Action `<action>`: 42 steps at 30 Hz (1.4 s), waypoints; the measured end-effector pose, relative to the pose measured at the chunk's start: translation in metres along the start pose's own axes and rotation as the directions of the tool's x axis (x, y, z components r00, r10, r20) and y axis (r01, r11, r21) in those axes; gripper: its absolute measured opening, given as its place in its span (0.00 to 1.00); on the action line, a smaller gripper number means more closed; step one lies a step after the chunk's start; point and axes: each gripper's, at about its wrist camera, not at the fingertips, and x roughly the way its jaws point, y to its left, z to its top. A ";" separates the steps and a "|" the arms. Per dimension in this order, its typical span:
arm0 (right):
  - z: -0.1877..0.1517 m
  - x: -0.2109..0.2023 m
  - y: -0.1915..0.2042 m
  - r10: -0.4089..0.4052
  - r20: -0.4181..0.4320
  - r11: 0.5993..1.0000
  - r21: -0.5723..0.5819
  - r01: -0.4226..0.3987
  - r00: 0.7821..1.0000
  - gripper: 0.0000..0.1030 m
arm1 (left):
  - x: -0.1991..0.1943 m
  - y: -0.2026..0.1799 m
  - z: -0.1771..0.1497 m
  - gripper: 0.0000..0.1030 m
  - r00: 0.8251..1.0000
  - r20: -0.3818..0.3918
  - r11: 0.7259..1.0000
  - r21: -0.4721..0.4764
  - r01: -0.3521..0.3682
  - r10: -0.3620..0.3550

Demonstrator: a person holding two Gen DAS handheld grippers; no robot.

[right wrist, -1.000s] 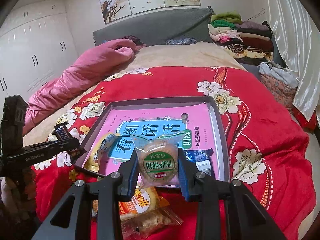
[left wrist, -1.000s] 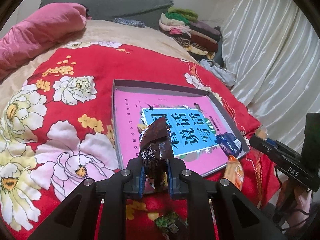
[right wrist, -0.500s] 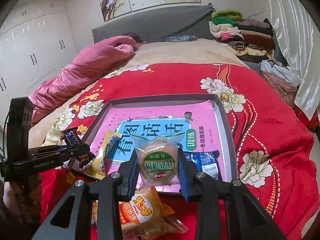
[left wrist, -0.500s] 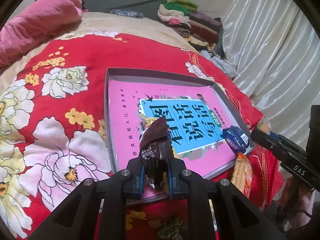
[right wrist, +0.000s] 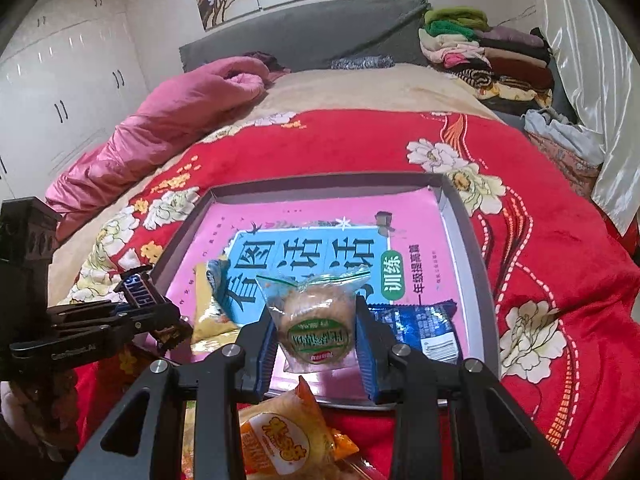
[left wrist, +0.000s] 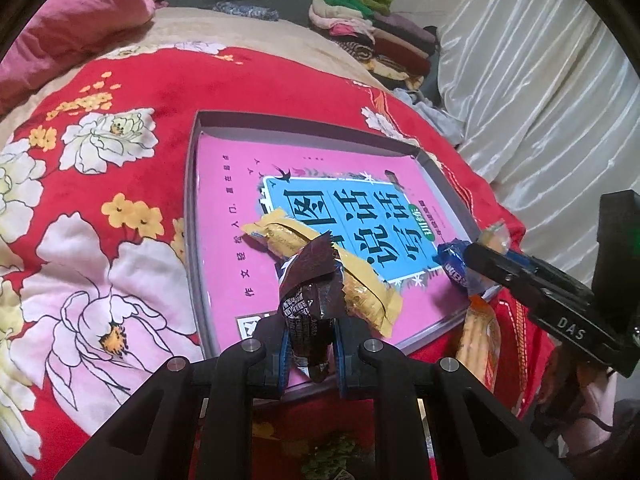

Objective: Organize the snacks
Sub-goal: 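Carry the Snickers bar with the left tool while the right tool carries the round cake over the tray, then lower the Snickers bar into the tray and open the left tool while the right tool releases the cake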

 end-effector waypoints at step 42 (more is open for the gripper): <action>-0.009 0.029 -0.012 -0.006 -0.121 0.998 0.067 0.015 0.993 0.39 | 0.014 -0.003 -0.003 0.17 0.999 -0.040 1.000 -0.003 0.010 -0.011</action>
